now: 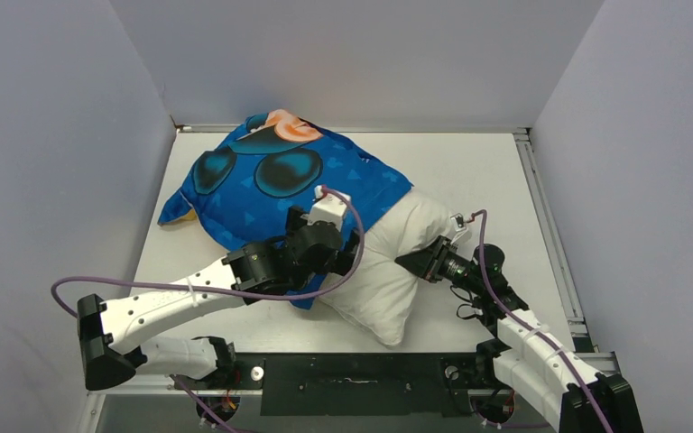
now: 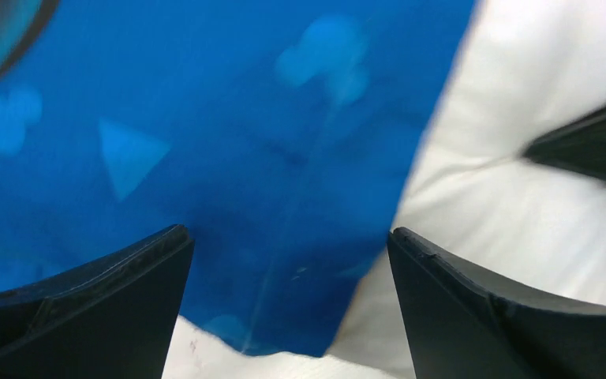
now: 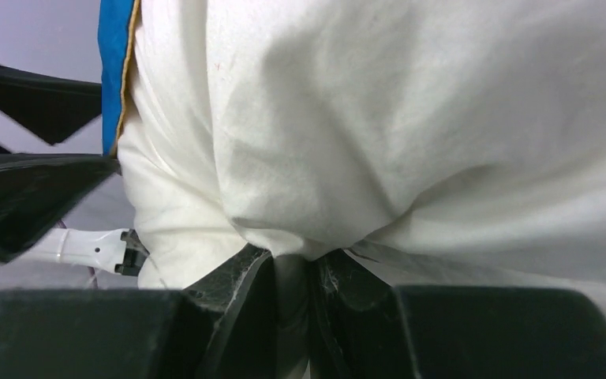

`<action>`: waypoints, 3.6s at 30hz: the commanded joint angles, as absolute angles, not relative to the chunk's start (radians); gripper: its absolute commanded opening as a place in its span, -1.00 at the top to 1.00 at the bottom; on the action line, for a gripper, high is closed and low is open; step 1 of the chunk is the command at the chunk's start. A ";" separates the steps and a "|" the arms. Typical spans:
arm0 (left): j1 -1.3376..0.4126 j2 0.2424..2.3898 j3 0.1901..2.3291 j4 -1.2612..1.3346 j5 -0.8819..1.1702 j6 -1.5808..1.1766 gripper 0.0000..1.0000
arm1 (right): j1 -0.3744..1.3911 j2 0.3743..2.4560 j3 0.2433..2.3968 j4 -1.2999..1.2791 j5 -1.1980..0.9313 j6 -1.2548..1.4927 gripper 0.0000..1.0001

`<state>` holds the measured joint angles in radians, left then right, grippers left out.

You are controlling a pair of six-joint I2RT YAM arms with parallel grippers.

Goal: Put the pillow into the pillowcase
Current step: Stuff the pillow into the pillowcase.

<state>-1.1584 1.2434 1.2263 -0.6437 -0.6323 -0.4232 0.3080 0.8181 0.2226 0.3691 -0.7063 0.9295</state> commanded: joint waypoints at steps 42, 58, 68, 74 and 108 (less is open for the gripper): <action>-1.529 1.589 1.511 -0.307 -0.158 -0.532 0.63 | 0.901 0.978 0.136 0.661 -0.278 1.050 0.89; -1.342 1.298 1.498 -0.604 -0.726 -0.487 -0.66 | 0.891 0.645 0.359 -0.102 0.041 0.815 -0.36; -1.072 1.516 1.665 -0.640 -0.632 -0.360 -0.70 | 0.851 0.621 0.531 -0.358 0.247 0.744 -0.79; -0.927 1.647 1.718 -0.661 -0.535 -0.357 -0.63 | 0.637 0.719 0.601 -0.320 0.030 0.699 -0.79; -1.275 1.936 2.226 -0.516 0.163 -0.509 1.00 | 0.442 1.303 0.305 1.073 -0.719 1.246 0.67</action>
<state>-1.1450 1.9678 2.1365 -0.7597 -0.0288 -0.4332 0.3897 1.3029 0.2707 0.8478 -0.7113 1.1969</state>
